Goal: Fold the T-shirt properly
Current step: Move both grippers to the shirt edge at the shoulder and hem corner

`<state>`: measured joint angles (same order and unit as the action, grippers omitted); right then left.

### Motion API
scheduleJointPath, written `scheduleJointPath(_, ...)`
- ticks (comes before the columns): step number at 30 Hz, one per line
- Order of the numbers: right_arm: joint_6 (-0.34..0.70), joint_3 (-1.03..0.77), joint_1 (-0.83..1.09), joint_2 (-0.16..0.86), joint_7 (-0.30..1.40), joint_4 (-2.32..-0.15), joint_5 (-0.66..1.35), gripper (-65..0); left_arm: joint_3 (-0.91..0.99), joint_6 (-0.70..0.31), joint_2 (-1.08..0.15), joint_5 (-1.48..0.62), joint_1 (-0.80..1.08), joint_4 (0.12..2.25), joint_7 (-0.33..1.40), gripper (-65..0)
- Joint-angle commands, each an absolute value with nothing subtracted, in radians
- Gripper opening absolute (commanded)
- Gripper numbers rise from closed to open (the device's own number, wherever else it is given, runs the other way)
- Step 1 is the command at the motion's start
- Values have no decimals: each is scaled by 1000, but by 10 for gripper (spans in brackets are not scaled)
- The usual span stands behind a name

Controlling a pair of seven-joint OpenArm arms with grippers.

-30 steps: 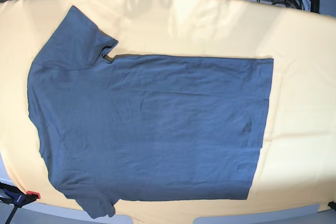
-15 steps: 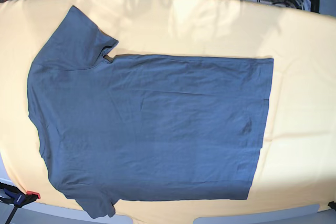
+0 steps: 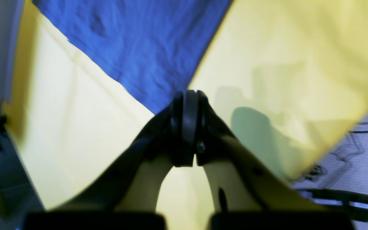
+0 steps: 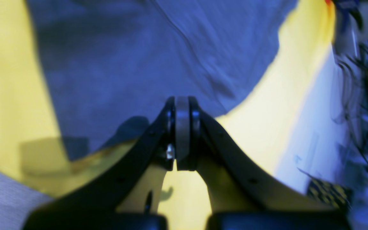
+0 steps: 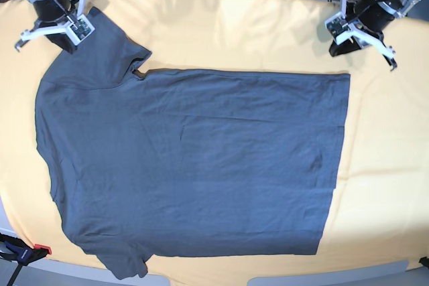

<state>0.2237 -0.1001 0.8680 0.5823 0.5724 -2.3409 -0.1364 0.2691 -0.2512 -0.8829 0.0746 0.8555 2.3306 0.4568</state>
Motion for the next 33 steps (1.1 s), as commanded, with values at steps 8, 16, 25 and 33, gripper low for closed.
scheduleJointPath(8, 254, -107, 813, 596, 527, -2356, -105, -650, 275, -477, -1012, 78, 691, 2068, 202, -441)
scheduleJointPath(16, 250, -107, 814, 596, 535, -2356, -104, -650, 155, -531, -1096, 82, 506, 1872, 97, -264)
scheduleJointPath(25, 250, -107, 814, 595, 539, -2356, -104, -650, -224, -497, -1116, 218, 198, 1735, 97, -264)
scheduleJointPath(33, 251, -107, 815, 595, 561, -2356, -104, -650, -505, -429, -1110, 318, 11, 1711, 100, -274)
